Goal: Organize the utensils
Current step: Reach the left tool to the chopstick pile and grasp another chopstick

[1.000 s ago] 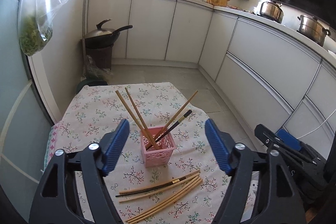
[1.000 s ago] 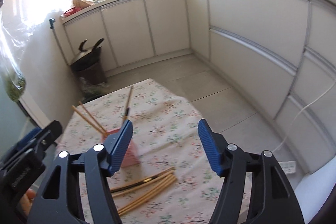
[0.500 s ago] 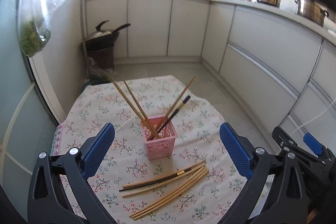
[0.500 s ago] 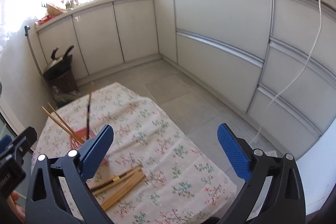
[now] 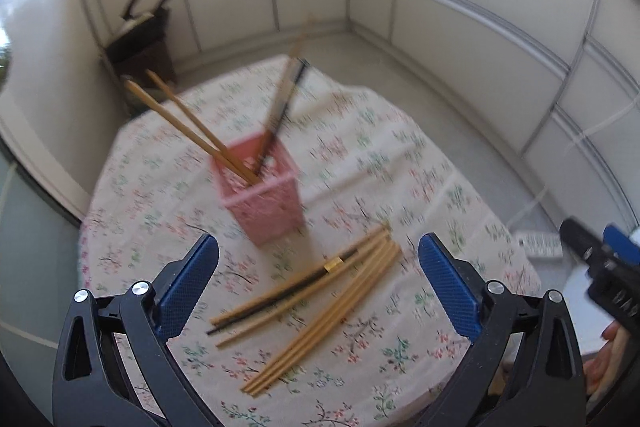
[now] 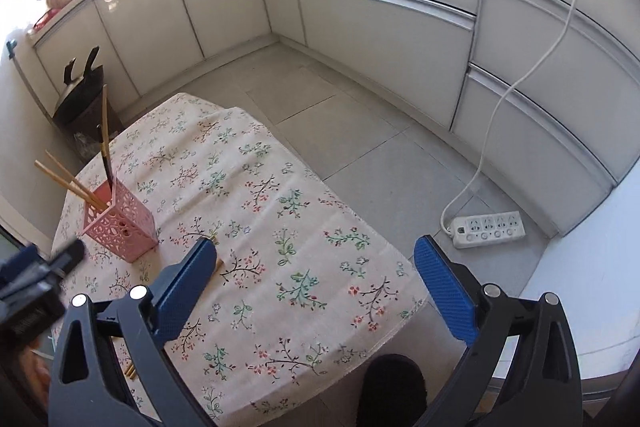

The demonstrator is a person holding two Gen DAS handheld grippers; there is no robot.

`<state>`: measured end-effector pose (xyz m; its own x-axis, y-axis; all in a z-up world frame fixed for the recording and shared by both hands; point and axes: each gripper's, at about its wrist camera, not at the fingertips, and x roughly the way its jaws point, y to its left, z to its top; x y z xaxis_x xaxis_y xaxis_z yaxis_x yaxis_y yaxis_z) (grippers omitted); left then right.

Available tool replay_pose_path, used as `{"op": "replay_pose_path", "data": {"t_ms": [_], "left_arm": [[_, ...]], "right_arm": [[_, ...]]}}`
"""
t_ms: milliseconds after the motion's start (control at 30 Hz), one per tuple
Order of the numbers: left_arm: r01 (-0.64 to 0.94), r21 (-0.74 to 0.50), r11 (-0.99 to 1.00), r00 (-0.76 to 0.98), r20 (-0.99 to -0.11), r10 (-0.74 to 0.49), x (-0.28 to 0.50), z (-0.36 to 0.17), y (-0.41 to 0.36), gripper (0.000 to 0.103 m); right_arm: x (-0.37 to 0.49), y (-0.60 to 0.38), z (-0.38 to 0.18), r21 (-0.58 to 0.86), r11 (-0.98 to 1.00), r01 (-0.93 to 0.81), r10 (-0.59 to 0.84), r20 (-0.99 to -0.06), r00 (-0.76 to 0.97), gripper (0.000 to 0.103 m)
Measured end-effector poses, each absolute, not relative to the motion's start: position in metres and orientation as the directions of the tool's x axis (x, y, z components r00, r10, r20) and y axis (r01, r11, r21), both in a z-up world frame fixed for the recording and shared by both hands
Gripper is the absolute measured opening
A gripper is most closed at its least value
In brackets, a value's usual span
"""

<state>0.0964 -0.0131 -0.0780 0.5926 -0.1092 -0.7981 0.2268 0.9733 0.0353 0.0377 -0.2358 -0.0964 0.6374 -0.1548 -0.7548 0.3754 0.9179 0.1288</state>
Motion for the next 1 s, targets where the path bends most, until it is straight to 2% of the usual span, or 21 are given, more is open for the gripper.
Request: {"op": "replay_pose_path", "data": {"t_ms": [433, 533, 733, 1000], "left_arm": [[0.355, -0.104, 0.929, 0.237, -0.951, -0.197, 0.144, -0.145, -0.055, 0.096], [0.419, -0.189, 0.888, 0.109, -0.961, -0.256, 0.150, -0.161, -0.073, 0.096], [0.468, -0.270, 0.841, -0.045, -0.958, -0.283, 0.165, -0.190, -0.092, 0.092], [0.512, -0.274, 0.815, -0.075, -0.959, -0.275, 0.172, -0.209, -0.106, 0.083]], "right_arm": [[0.036, -0.269, -0.113, 0.196, 0.878, 0.437, -0.100, -0.818, 0.567, 0.096], [0.037, -0.277, -0.122, 0.227, 0.863, 0.451, -0.059, -0.842, 0.537, 0.096], [0.034, -0.290, -0.127, 0.254, 0.841, 0.478, -0.040, -0.852, 0.523, 0.096], [0.037, -0.304, -0.136, 0.297, 0.809, 0.507, 0.011, -0.871, 0.491, 0.096]]}}
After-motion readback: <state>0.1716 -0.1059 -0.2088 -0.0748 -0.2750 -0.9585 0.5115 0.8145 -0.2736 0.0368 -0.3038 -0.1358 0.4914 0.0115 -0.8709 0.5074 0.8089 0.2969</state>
